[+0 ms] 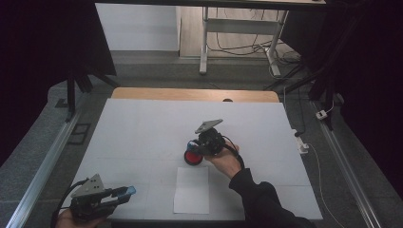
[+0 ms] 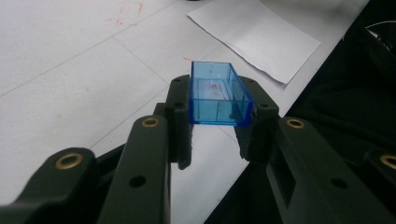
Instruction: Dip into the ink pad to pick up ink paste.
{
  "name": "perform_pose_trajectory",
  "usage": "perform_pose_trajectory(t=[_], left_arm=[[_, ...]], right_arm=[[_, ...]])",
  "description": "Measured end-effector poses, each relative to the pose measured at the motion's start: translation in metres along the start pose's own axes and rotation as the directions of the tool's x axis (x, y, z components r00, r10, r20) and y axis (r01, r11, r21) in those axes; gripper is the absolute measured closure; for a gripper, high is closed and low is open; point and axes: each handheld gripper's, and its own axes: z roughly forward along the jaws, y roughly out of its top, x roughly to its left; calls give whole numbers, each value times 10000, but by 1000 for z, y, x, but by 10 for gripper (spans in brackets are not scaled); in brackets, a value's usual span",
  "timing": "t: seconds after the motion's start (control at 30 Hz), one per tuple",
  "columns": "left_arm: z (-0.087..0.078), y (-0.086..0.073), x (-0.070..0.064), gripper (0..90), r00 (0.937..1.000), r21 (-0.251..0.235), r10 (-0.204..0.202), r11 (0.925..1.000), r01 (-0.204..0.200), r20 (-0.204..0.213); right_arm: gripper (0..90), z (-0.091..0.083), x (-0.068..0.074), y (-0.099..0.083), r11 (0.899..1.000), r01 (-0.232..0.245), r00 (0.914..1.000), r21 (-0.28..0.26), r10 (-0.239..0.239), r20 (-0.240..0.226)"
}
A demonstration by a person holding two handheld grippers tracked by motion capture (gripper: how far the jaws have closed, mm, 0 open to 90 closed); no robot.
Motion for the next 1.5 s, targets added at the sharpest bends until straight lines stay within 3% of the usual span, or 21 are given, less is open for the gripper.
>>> perform_pose_trajectory(t=[0.2,0.57,1.33,1.5], left_arm=[[0,0,0,681,10000,-23,-30,10000,30,-12],[-1,0,0,681,10000,-39,-15,10000,15,13],[0,0,0,682,10000,4,2,10000,-2,-25],[0,0,0,681,10000,23,-6,10000,6,-39]], right_arm=[[712,-7,1,4,9999,-51,9998,-157,48,-172],[712,4,5,-1,9996,-80,9992,279,90,-394],[715,12,3,-3,9974,-308,9988,645,332,-370],[715,13,10,-2,9972,-47,9999,745,55,-94]])
